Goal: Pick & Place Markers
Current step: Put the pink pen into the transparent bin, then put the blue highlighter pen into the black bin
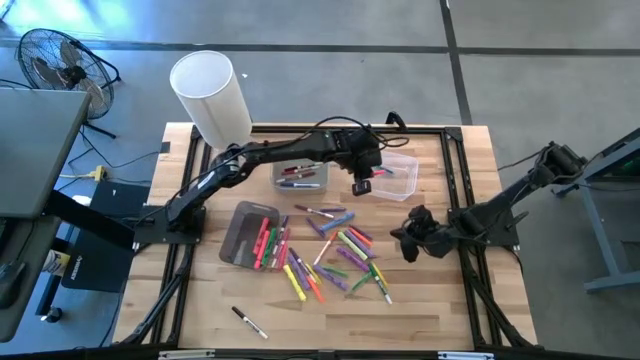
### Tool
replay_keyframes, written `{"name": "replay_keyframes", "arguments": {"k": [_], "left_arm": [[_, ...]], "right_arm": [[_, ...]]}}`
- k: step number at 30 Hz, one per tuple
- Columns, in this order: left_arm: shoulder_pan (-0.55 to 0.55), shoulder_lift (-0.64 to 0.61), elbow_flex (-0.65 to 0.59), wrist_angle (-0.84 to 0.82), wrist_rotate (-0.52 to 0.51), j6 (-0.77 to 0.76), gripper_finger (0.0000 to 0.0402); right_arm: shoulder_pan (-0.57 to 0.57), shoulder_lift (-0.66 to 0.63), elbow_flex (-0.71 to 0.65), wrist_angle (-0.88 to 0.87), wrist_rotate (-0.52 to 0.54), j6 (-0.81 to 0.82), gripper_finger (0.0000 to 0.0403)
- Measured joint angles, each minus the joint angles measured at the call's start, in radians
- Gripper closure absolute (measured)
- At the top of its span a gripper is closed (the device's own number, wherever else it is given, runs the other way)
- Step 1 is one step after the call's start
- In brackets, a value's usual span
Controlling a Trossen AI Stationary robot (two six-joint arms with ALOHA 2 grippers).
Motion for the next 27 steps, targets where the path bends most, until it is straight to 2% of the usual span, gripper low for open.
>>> {"name": "replay_keyframes", "arguments": {"k": [6, 10, 13, 18, 21, 24, 27], "left_arm": [[-0.001, 0.0, 0.004, 0.002, -0.012, 0.0, 0.028], [-0.001, -0.003, 0.004, 0.028, -0.013, 0.0, 0.027], [-0.002, -0.01, 0.03, -0.031, -0.012, -0.03, 0.027], [-0.028, -0.013, 0.145, -0.223, -0.008, -0.129, 0.0291], [-0.074, -0.032, 0.136, -0.262, -0.029, -0.194, 0.0327], [-0.132, -0.048, 0.133, -0.339, -0.017, -0.229, 0.0383], [-0.2, -0.05, 0.134, -0.386, -0.013, -0.294, 0.0388]], "right_arm": [[-0.008, 0.0, 0.0, 0.008, -0.001, 0.0, 0.0403], [-0.008, 0.0, 0.0, 0.017, -0.002, -0.004, 0.0403], [-0.008, 0.0, 0.0, 0.03, -0.012, -0.027, 0.0403], [-0.008, 0.0, 0.0, 0.044, -0.064, -0.055, 0.0403], [-0.008, 0.0, 0.0, 0.044, -0.098, -0.057, 0.0403], [-0.008, 0.001, 0.001, 0.045, -0.127, -0.057, 0.0403], [-0.008, 0.001, 0.002, 0.045, -0.152, -0.057, 0.0403]]}}
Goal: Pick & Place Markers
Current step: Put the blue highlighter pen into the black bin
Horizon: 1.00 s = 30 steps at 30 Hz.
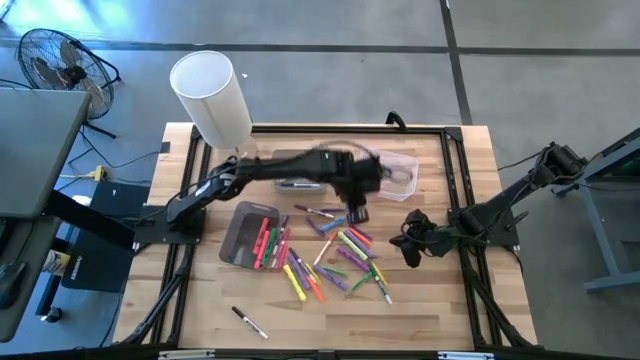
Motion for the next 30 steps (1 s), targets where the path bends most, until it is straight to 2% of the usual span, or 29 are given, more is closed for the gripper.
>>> {"name": "replay_keyframes", "arguments": {"k": [6, 10, 15, 17, 20, 22, 24, 27, 30], "left_arm": [[-0.152, 0.0, -0.027, 0.032, -0.076, -0.101, 0.0399], [-0.227, 0.001, -0.116, 0.06, -0.121, -0.197, 0.04], [-0.292, -0.026, -0.227, 0.081, -0.178, -0.32, 0.0401], [-0.304, -0.049, -0.271, 0.141, -0.2, -0.36, 0.0401], [-0.328, -0.122, -0.373, 0.126, -0.246, -0.399, 0.0401], [-0.337, -0.163, -0.45, 0.202, -0.259, -0.441, 0.0401], [-0.355, -0.228, -0.56, 0.17, -0.275, -0.484, 0.0401], [-0.375, -0.307, -0.719, 0.332, -0.279, -0.581, 0.0401], [-0.419, -0.409, -0.888, 0.392, -0.296, -0.705, 0.0401]], "right_arm": [[0.0, 0.0, 0.0, 0.001, -0.034, -0.016, 0.0403], [0.0, 0.0, 0.0, 0.002, -0.04, -0.035, 0.0403], [0.0, 0.0, 0.0, 0.002, -0.101, -0.027, 0.0403], [0.0, 0.0, 0.0, 0.004, -0.104, -0.027, 0.0402], [0.0, 0.0, 0.0, 0.006, -0.088, -0.026, 0.0403], [0.0, 0.0, 0.0, 0.007, -0.085, -0.027, 0.0402], [0.0, 0.002, 0.0, 0.007, -0.075, -0.027, 0.0403], [0.0, 0.003, 0.0, 0.007, -0.052, -0.027, 0.0402], [0.0, 0.005, 0.0, 0.007, -0.015, -0.027, 0.0403]]}}
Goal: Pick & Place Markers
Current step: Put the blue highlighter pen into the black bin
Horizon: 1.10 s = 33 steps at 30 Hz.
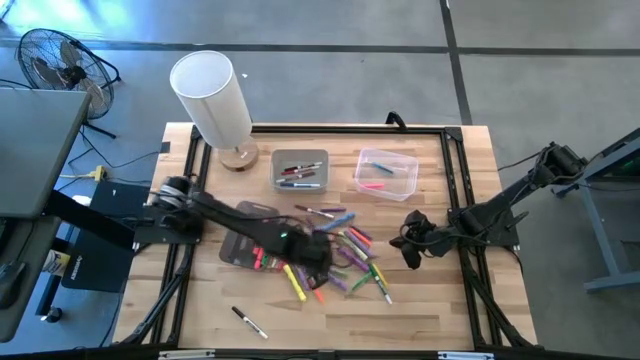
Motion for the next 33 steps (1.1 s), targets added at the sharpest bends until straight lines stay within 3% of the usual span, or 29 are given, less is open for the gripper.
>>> {"name": "replay_keyframes", "arguments": {"k": [2, 5, 7, 13, 23, 28, 33], "left_arm": [[-0.036, -0.037, -0.082, 0.071, -0.007, -0.111, 0.0401], [-0.104, -0.084, -0.178, 0.052, -0.045, -0.263, 0.0401], [-0.14, -0.093, -0.197, 0.074, -0.065, -0.34, 0.0401], [-0.224, -0.108, -0.207, -0.071, -0.111, -0.491, 0.0401], [-0.235, -0.122, -0.21, -0.281, -0.078, -0.496, 0.0401], [-0.243, -0.124, -0.218, -0.295, -0.037, -0.449, 0.0401], [-0.268, -0.151, -0.315, -0.283, 0.056, -0.448, 0.0401]], "right_arm": [[-0.002, 0.0, 0.0, 0.001, 0.011, 0.0, 0.0403], [-0.013, 0.0, 0.0, 0.001, 0.007, 0.0, 0.0403], [-0.026, 0.0, 0.0, 0.001, 0.006, 0.0, 0.0403], [-0.077, 0.0, 0.0, 0.005, 0.002, 0.0, 0.0403], [-0.147, 0.0, 0.0, 0.059, -0.016, 0.0, 0.0403], [-0.165, 0.0, 0.0, 0.082, -0.02, 0.0, 0.0403], [-0.179, 0.0, 0.0, 0.118, -0.01, 0.008, 0.0403]]}}
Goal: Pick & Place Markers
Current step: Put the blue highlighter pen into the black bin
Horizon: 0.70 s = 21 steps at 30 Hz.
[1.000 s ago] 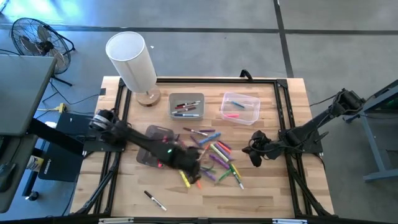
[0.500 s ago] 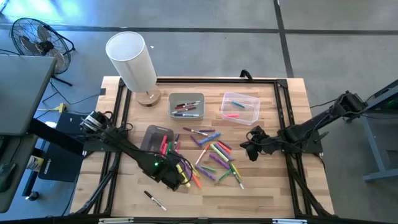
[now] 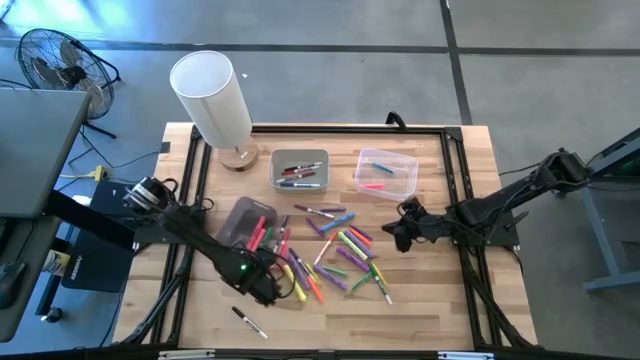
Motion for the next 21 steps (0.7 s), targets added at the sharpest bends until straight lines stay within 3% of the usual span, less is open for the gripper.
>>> {"name": "replay_keyframes", "arguments": {"k": [14, 21], "left_arm": [[-0.011, -0.25, -0.256, 0.024, -0.026, 0.063, 0.0401], [-0.011, -0.399, -0.328, 0.062, -0.076, 0.089, 0.0401]], "right_arm": [[-0.056, 0.002, 0.0, 0.092, 0.055, 0.049, 0.0403], [-0.057, 0.02, 0.0, 0.137, 0.047, 0.041, 0.0403]]}}
